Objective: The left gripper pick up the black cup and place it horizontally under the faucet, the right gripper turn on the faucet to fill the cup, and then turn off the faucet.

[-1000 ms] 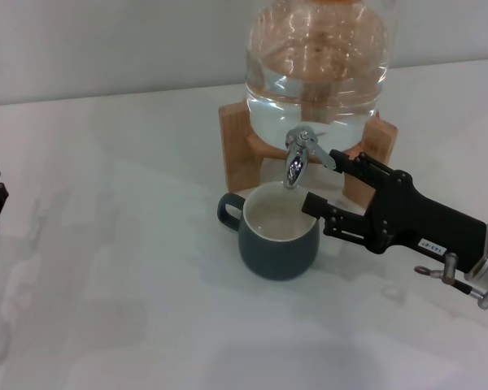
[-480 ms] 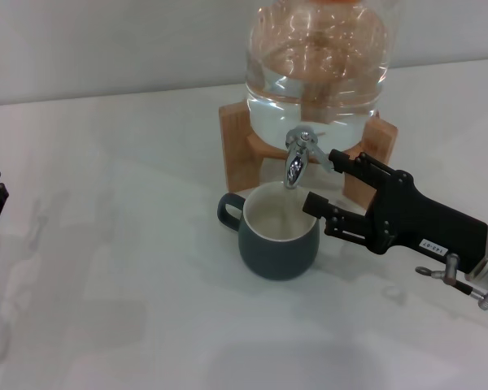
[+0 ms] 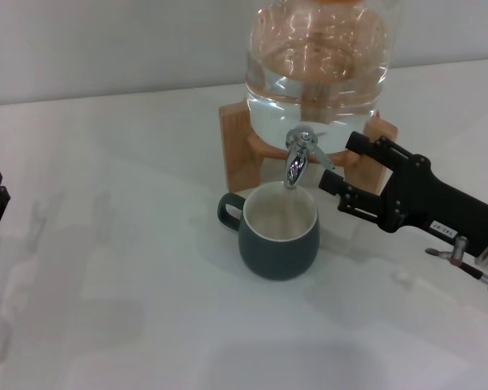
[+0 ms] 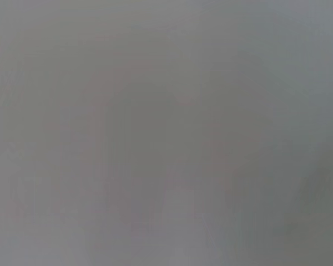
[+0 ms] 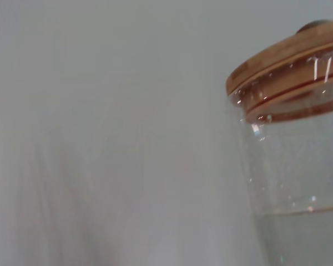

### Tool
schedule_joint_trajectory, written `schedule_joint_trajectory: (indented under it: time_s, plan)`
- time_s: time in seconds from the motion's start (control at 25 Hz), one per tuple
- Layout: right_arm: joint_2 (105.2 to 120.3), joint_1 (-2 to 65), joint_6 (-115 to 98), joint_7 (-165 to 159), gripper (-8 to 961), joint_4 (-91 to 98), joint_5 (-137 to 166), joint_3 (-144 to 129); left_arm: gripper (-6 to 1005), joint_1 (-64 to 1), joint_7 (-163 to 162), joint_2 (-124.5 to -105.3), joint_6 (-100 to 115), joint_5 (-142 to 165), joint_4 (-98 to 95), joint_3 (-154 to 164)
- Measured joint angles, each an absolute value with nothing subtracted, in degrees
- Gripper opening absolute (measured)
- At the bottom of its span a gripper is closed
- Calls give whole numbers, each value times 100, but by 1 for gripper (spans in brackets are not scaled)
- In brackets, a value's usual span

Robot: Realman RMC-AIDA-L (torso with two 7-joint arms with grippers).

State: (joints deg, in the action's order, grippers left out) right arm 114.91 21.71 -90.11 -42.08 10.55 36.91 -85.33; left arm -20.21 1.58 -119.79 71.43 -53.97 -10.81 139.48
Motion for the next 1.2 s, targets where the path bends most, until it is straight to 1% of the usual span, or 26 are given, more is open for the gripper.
schedule_joint_trajectory:
  time_s: [0.28, 0.48, 0.6, 0.84, 1.2]
  plan:
    - [11399, 2021, -9573, -4143, 856, 1107, 3688, -8443, 773, -2066, 158, -11972, 6962, -5396, -1075, 13948]
    - [11380, 1908, -9898, -4153, 856, 1117, 3700, -8408, 773, -2093, 158, -11971, 6880, -5397, -1075, 13948]
    - [11401, 1890, -9969, -4169, 856, 1123, 3743, -8438, 773, -2100, 158, -11974, 6874, -5397, -1078, 13948]
    - [11503, 1915, -10052, -4214, 856, 1125, 3840, -8670, 773, -2101, 165, -11977, 6865, -5397, -1081, 13948]
    - [11534, 2017, -9739, -4503, 857, 1565, 3805, -9425, 773, -2101, 162, -11979, 6813, -5397, -1082, 13949]
